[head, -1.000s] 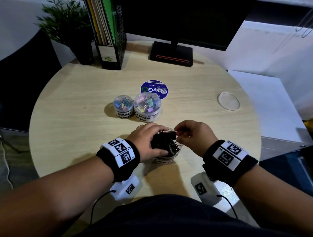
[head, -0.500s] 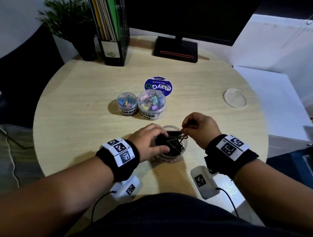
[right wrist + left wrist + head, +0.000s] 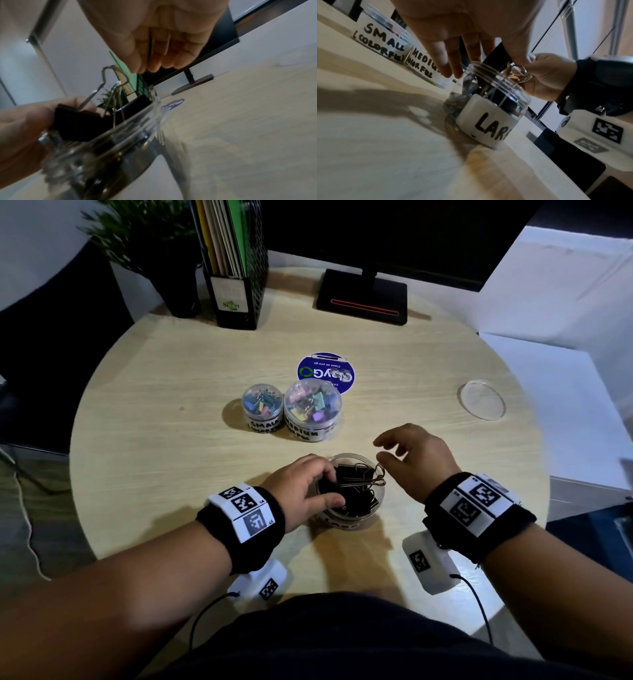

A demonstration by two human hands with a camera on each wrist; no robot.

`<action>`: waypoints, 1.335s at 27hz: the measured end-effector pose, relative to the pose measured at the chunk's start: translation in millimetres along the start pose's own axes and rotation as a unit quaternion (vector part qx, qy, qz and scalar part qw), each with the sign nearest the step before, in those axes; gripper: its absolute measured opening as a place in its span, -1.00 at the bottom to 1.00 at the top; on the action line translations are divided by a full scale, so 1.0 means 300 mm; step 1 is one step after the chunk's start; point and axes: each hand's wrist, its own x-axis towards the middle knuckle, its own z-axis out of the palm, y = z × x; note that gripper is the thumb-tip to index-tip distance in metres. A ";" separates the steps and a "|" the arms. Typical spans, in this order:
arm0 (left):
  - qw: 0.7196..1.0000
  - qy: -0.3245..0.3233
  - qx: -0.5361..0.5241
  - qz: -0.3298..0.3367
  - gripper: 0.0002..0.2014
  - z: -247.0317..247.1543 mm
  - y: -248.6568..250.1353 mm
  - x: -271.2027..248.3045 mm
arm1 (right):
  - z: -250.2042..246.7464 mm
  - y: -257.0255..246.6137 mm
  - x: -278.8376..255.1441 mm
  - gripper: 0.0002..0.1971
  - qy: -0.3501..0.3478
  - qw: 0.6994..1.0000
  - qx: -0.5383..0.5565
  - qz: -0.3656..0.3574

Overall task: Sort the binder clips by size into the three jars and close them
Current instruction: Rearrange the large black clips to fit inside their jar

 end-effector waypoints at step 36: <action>0.982 -0.073 0.172 0.021 -0.62 -0.017 0.105 0.061 | -0.045 0.034 -0.006 -0.70 -0.020 0.981 0.174 0.084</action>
